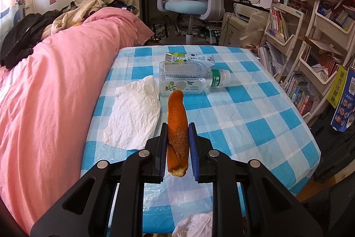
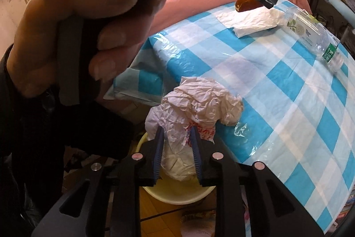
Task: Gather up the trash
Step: 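Carry the tissue over the bucket and open the right tool while the left tool carries the scrap, then open the left tool to drop the orange scrap into the bucket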
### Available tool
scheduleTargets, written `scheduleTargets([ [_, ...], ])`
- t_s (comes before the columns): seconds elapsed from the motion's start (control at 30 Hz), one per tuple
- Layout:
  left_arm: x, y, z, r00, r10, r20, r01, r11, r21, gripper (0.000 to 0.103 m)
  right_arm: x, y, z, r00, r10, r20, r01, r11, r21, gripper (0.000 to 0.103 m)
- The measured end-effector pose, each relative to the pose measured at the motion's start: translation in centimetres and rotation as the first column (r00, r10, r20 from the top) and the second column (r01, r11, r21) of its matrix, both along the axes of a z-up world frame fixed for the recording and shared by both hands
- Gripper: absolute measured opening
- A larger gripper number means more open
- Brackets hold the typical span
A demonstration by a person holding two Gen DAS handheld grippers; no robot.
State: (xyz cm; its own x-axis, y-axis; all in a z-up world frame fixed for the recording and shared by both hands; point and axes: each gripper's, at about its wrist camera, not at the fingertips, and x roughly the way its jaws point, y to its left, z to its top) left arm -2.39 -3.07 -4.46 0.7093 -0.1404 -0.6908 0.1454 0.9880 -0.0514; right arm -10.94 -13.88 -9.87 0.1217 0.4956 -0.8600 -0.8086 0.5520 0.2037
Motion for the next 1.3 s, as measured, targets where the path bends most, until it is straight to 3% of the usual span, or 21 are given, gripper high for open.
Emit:
scheduleTargets([
  [0.13, 0.0, 0.2, 0.0, 1.000, 0.000, 0.000, 0.000, 1.000, 0.001, 0.017, 0.2, -0.4, 0.4, 1.000, -0.025, 0.005, 0.025, 1.000, 0.016, 0.048],
  [0.33, 0.1, 0.3, -0.1, 1.000, 0.000, -0.002, 0.000, 1.000, 0.003, 0.017, 1.7, -2.4, 2.1, 0.983, -0.160, 0.087, 0.156, 0.986, 0.054, 0.059],
  [0.53, -0.5, 0.9, -0.9, 0.999, -0.019, -0.032, 0.020, 0.999, 0.034, 0.017, 4.1, -5.6, 4.3, 0.902, -0.389, 0.189, 0.369, 0.920, 0.131, 0.067],
  [0.67, -1.7, 0.8, -1.6, 0.995, -0.063, -0.077, 0.068, 0.995, 0.069, 0.017, 5.2, -7.3, 5.3, 0.851, -0.478, 0.218, 0.447, 0.877, 0.178, 0.071],
  [1.1, -8.9, -0.7, -4.9, 0.971, -0.130, -0.199, 0.150, 0.985, 0.091, 0.018, 5.0, -7.8, 6.5, 0.826, -0.509, 0.243, 0.464, 0.858, 0.221, 0.077],
  [1.3, -12.2, -1.7, -6.6, 0.943, -0.178, -0.281, 0.218, 0.969, 0.117, 0.019, 5.1, -7.7, 6.4, 0.824, -0.517, 0.231, 0.470, 0.852, 0.229, 0.079],
])
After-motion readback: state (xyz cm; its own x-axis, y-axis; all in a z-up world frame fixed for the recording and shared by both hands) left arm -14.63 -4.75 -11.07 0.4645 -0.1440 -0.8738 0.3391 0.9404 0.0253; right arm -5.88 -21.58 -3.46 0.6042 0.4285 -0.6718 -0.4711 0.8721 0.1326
